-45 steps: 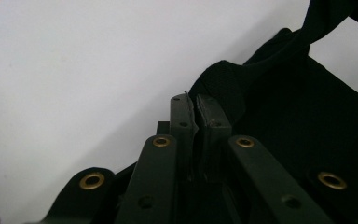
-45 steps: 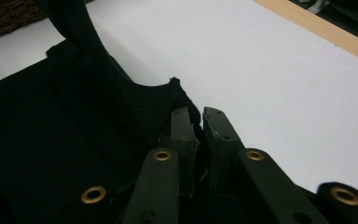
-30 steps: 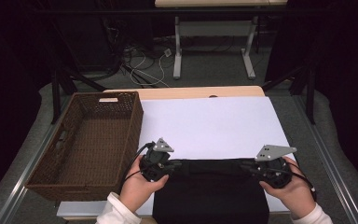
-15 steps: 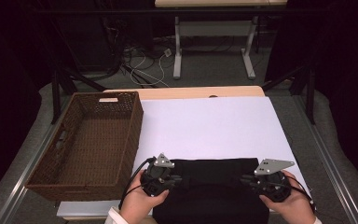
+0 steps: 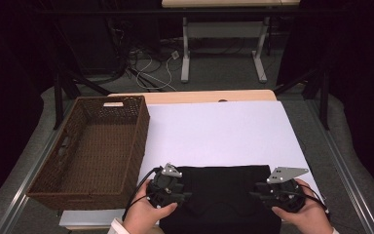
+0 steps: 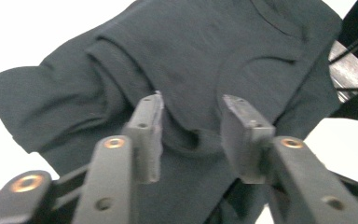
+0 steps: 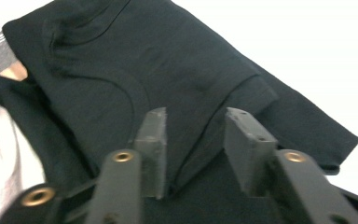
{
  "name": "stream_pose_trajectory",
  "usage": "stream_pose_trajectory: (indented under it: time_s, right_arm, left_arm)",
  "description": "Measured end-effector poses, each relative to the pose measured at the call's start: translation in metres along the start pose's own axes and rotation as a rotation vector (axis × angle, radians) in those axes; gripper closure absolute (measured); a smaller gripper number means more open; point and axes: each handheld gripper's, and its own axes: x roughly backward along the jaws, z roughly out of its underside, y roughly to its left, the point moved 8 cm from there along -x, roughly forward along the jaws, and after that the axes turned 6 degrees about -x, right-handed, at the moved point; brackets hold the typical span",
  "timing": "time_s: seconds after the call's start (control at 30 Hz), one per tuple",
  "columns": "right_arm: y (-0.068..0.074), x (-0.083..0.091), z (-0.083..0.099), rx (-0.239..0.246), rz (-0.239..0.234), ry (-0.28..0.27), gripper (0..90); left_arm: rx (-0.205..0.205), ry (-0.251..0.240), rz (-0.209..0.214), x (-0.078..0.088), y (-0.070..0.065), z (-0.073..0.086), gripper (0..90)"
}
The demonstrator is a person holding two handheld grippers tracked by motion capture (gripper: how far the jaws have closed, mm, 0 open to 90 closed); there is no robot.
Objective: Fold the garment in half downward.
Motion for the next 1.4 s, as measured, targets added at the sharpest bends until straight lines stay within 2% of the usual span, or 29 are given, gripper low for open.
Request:
stream_pose_trajectory:
  time_s: [0.07, 0.13, 0.2, 0.23, 0.27, 0.4, 0.53, 0.63, 0.7, 0.93, 1.07, 1.13, 1.17, 1.23, 1.33, 1.4]
  right_arm:
    - [-0.003, 0.002, -0.002, -0.006, 0.012, -0.006, 51.3]
    - [-0.006, 0.002, -0.004, -0.012, 0.017, -0.012, 46.7]
    - [-0.01, 0.003, -0.005, -0.019, 0.037, -0.014, 41.5]
    - [-0.013, 0.002, -0.007, -0.009, 0.049, -0.021, 39.1]
    - [-0.014, 0.002, -0.007, -0.006, 0.053, -0.021, 37.5]
    - [-0.019, 0.0, -0.01, -0.028, 0.072, -0.015, 29.6]
    - [-0.024, -0.002, -0.014, -0.047, 0.082, -0.02, 24.6]
    - [-0.029, -0.004, -0.016, -0.063, 0.089, -0.008, 20.1]
    - [-0.031, -0.006, -0.017, -0.073, 0.083, -0.002, 18.3]
    - [-0.047, -0.02, -0.019, -0.106, 0.097, 0.024, 14.6]
    - [-0.053, -0.026, -0.019, -0.132, 0.083, 0.042, 12.8]
    - [-0.056, -0.029, -0.019, -0.128, 0.09, 0.042, 11.6]
    - [-0.056, -0.03, -0.019, -0.144, 0.083, 0.043, 11.6]
    - [-0.057, -0.032, -0.018, -0.129, 0.079, 0.044, 11.6]
    - [-0.059, -0.034, -0.016, -0.131, 0.087, 0.056, 12.2]
    - [-0.061, -0.034, -0.017, -0.134, 0.096, 0.044, 14.1]
  left_arm:
    - [0.022, -0.001, -0.013, 0.002, 0.006, -0.002, 47.3]
    - [0.032, -0.015, -0.053, 0.003, 0.013, -0.004, 43.7]
    - [0.04, -0.013, -0.073, 0.005, 0.02, -0.006, 39.8]
    - [0.062, -0.029, -0.083, 0.004, 0.022, -0.008, 37.9]
    - [0.056, -0.019, -0.08, 0.006, 0.025, -0.008, 35.8]
    - [0.06, -0.041, -0.105, 0.006, 0.033, -0.013, 29.4]
    - [0.087, -0.047, -0.121, 0.006, 0.039, -0.016, 24.4]
    - [0.099, -0.047, -0.151, 0.005, 0.049, -0.019, 21.4]
    - [0.121, -0.044, -0.16, 0.003, 0.056, -0.02, 18.0]
    - [0.175, 0.003, -0.183, -0.013, 0.081, -0.017, 17.6]
    - [0.204, 0.021, -0.191, -0.024, 0.091, -0.017, 19.1]
    - [0.202, 0.024, -0.196, -0.03, 0.095, -0.017, 20.3]
    - [0.208, 0.028, -0.206, -0.032, 0.097, -0.017, 21.6]
    - [0.208, 0.035, -0.223, -0.036, 0.103, -0.016, 24.8]
    - [0.215, 0.048, -0.239, -0.042, 0.109, -0.013, 27.5]
    - [0.226, 0.049, -0.253, -0.046, 0.113, -0.01, 30.7]
